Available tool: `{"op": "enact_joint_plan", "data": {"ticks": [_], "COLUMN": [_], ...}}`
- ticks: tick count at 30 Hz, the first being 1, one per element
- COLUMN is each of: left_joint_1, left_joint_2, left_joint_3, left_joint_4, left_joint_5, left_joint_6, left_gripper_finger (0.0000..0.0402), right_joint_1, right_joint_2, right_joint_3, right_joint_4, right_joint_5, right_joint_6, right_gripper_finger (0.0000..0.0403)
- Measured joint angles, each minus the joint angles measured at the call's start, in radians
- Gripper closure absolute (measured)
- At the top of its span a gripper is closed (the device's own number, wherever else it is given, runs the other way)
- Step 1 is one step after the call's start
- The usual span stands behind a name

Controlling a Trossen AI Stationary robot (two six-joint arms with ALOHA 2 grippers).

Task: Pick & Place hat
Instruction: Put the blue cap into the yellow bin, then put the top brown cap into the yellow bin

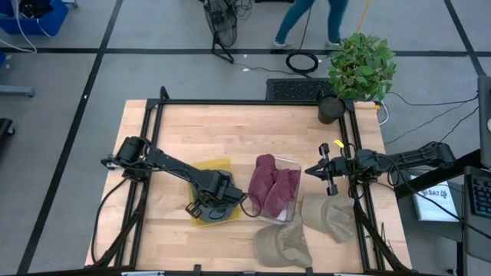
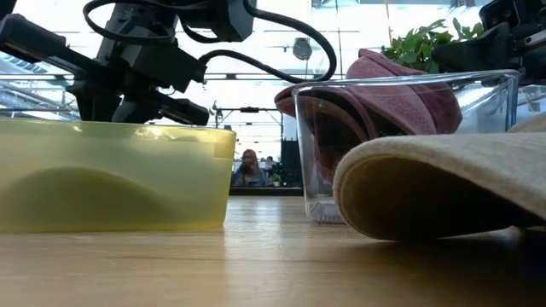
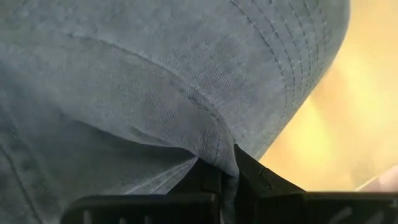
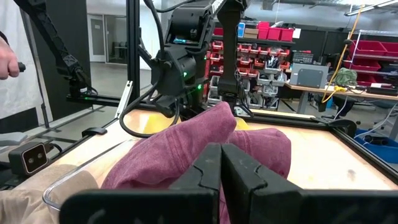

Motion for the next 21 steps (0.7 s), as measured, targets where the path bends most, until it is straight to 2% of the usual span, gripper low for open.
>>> {"op": "enact_joint_plan", "data": {"ticks": [5,11,16,21], "left_joint_1": [-0.001,-0.009,-0.026,-0.049], "left_joint_2": [-0.008,-0.018,-0.035,-0.050], "left_joint_3": [0.000,0.047,0.133,0.217], "left_joint_4": [-0.005,-0.111,-0.186,-0.228], "left_joint_5": [-0.008,-0.045,-0.073,-0.111], "left_joint_6": [-0.115,-0.277,-0.313,-0.315], "left_gripper_finger": [0.0376,0.0309,0.0260,0.0238], "right_joint_1": [0.000,0.000,0.000,0.000], "right_joint_2": [0.000,0.000,0.000,0.001], "right_joint_3": [0.000,0.000,0.000,0.000], "right_joint_4": [0.000,0.003,0.009,0.009], "right_joint_5": [0.000,0.000,-0.001,-0.001], "right_joint_6": [0.000,0.000,0.000,0.000], "right_gripper_finger": [0.0403,0.0403,0.0403,0.0403]}}
